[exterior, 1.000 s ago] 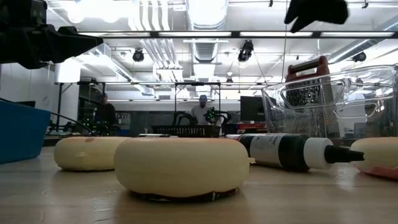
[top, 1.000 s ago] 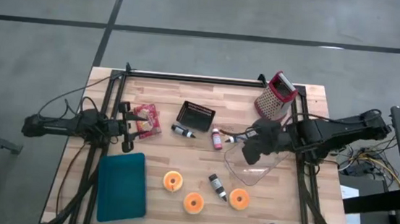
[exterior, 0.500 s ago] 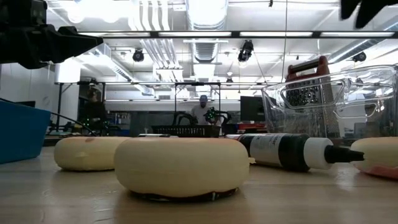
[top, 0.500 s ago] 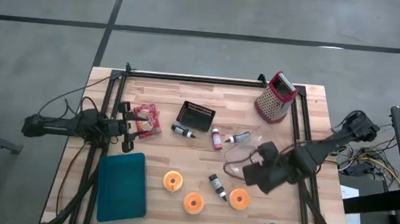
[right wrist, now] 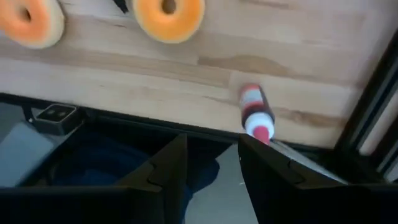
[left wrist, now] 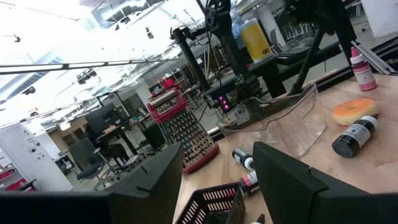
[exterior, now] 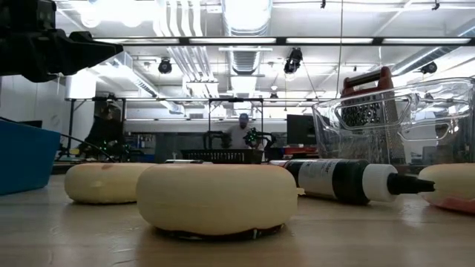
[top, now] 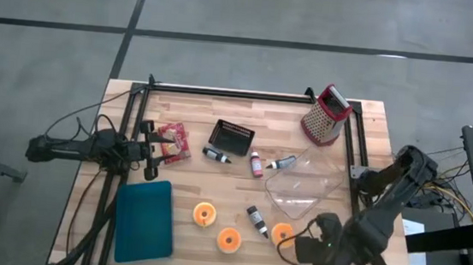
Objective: Pick & Place Food Item
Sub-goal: Put the bottom pink food coloring bottle into the transparent bin
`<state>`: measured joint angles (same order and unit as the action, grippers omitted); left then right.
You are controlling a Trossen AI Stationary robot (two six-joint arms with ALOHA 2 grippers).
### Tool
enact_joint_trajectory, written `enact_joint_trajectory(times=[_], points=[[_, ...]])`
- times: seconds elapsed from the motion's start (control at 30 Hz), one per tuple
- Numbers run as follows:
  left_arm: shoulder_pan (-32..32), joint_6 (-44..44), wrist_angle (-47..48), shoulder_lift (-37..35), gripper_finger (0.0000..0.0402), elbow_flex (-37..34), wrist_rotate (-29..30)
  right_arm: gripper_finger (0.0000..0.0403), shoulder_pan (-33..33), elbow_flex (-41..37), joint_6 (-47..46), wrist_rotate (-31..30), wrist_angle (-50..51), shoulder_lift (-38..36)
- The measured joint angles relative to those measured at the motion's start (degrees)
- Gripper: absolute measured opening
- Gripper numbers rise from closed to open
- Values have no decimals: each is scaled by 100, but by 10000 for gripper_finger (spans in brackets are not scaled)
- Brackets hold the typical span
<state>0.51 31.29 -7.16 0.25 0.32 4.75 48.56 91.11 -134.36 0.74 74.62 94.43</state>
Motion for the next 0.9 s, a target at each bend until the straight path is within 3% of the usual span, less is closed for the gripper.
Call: enact_joint_trajectory(times=[0.33, 0.9], points=[[0, -1, 0, 0, 200, -1, 0, 173, 263, 601, -457, 1110, 425, 892], [0, -1, 0, 0, 200, 0, 1, 175, 458, 838, -584, 1423, 939, 1527]])
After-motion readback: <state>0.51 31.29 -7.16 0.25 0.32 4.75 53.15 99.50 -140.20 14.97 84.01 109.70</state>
